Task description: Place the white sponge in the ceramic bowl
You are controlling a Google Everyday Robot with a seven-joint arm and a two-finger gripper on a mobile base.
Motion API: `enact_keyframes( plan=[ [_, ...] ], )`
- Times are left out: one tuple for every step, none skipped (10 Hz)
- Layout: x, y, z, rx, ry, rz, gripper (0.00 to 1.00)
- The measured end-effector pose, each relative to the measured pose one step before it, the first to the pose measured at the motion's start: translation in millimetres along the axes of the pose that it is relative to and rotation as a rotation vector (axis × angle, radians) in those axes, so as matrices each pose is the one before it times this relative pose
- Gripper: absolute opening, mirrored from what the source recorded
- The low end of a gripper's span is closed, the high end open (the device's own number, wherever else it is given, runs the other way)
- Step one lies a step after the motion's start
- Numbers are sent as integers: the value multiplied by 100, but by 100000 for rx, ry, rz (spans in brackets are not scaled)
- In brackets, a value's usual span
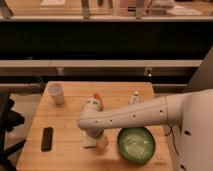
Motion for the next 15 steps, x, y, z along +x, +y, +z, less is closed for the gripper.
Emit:
enact_keyframes(
  plan=[
    [61, 57, 107, -29, -129, 236, 80],
    [-155, -156, 112, -35, -211, -333, 80],
    [-263, -244, 187, -119, -400, -914, 80],
    [-53, -97, 166, -81, -176, -429, 80],
    [38, -7, 152, 2, 56, -314, 80],
    [-12, 32, 164, -5, -94, -271, 80],
    [-8, 19, 118, 13, 5, -237, 80],
    [2, -6, 87, -27, -142, -64, 80],
    [52, 25, 99, -116, -152, 61, 80],
    [-56, -6, 126, -152, -207, -66, 80],
    [-179, -121, 89, -120, -241, -494, 80],
    [-64, -115, 46, 45, -77, -363, 80],
    [-9, -12, 105, -122, -125, -177, 80],
    [-23, -26, 107, -39, -82, -111, 80],
    [3, -6, 98, -90, 9, -53, 80]
  ],
)
